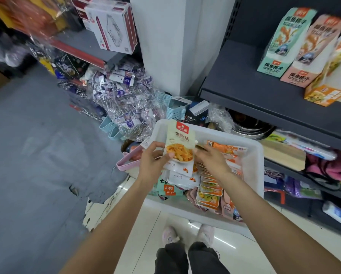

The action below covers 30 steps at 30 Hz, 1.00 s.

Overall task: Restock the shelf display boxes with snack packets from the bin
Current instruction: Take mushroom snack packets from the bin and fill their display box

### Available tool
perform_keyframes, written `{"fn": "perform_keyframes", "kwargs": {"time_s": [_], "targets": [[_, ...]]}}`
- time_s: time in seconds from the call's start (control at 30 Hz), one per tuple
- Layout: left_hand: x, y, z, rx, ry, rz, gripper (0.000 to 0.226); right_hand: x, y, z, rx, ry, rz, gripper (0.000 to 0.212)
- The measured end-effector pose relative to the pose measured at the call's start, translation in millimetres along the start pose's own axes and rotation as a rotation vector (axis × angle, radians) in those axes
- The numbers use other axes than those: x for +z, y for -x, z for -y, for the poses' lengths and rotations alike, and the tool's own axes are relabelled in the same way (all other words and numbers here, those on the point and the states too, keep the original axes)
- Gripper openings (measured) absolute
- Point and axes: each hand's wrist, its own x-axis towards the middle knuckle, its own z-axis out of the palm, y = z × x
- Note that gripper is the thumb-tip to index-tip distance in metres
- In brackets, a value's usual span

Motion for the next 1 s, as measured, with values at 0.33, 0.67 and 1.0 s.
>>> {"fn": "perform_keyframes", "kwargs": {"time_s": [0.33,0.67,1.0], "targets": [[23,-31,41,-0.065,-0.614,0.046,0.024,-33,3,-15,0.027,-0.221,-0.24,0.013],[19,-36,51,-0.226,-0.53,-0.011,0.035,-45,2,-30,0.082,-0.18,-0.267,0.024],[-18,-4,8,0.0,-0.21,-0.167,0.027,-33,13,-5,0.051,-0.401,-0.176,0.012]]}}
